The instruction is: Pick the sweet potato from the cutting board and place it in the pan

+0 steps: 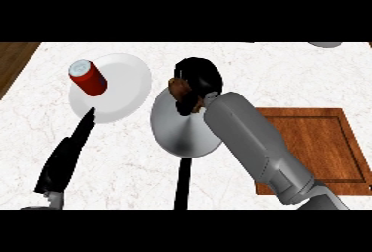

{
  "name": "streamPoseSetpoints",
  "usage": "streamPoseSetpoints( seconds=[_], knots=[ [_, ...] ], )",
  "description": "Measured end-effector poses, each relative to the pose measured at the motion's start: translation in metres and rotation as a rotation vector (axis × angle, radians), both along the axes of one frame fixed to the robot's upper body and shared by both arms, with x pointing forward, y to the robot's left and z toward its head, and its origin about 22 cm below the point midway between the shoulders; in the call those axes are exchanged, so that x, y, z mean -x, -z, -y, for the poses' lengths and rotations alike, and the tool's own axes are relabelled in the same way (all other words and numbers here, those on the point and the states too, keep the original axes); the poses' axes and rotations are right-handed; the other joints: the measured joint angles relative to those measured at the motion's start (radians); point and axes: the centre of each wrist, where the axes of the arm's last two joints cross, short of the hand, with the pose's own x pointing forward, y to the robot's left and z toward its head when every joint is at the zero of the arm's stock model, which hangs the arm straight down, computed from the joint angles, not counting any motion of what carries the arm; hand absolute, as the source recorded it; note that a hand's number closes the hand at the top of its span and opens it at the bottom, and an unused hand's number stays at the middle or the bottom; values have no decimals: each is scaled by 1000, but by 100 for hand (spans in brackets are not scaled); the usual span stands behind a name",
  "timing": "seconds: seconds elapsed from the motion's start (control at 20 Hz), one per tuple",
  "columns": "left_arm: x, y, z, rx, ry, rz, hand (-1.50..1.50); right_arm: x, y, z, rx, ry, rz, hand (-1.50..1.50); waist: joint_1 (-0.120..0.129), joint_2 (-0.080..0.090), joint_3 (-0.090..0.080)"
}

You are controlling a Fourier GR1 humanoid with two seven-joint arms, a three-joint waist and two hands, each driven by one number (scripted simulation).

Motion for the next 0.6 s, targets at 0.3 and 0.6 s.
streamPoseSetpoints(
  seconds=[0.3,0.6],
  knots=[
    [-8,-2,8,4,23,5,0,-1,27,16,-214,98,-242,-150,23,6,1],
    [-13,-2,10,1,26,7,0,-2,26,17,-463,136,-172,-150,26,7,2]
  ],
)
